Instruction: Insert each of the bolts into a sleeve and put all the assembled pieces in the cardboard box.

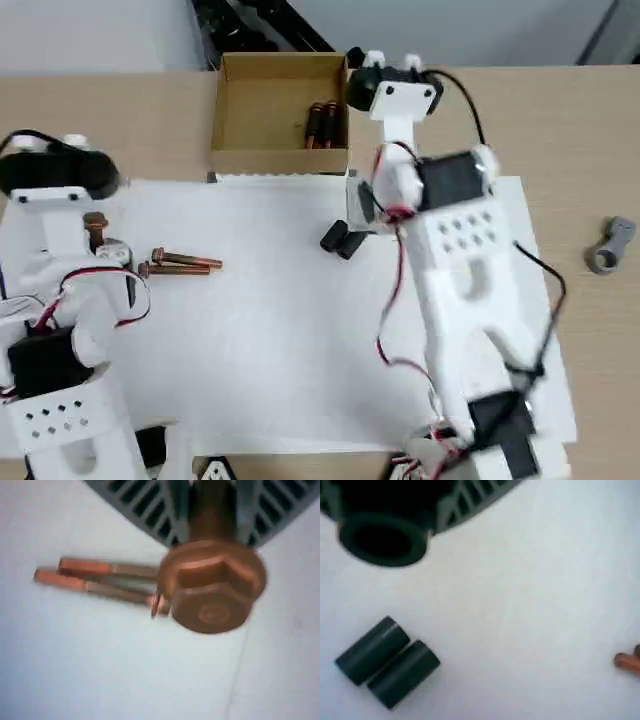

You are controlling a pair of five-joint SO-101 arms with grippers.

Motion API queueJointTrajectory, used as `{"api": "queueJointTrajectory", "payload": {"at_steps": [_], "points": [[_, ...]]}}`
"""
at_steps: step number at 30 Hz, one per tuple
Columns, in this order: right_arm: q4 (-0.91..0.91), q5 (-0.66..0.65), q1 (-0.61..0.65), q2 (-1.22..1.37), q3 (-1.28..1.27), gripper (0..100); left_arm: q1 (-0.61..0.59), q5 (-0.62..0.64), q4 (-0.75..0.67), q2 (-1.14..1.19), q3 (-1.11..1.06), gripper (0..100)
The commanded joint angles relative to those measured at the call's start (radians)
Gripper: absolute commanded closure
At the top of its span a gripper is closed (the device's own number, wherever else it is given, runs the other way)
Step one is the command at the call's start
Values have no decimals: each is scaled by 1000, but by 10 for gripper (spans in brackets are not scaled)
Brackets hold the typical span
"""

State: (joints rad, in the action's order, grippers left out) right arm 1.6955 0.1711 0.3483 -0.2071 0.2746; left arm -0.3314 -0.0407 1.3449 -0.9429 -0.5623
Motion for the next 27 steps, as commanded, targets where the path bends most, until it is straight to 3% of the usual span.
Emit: {"api": "queueJointTrajectory", "payload": {"at_steps": [1, 6, 12, 17, 27], "points": [[13, -87, 8, -165, 49, 994, 5, 83, -110, -18, 41, 994], [13, -100, 8, -325, -21, 995, 51, 163, -210, -11, 41, 994], [-27, -89, 42, -559, -333, 991, 235, 164, -316, -11, 41, 994], [-242, -91, 91, -852, -655, 991, 367, 164, -410, -11, 41, 994], [-682, -78, 186, -1346, -1240, 995, 500, 166, -468, -11, 47, 994]]}}
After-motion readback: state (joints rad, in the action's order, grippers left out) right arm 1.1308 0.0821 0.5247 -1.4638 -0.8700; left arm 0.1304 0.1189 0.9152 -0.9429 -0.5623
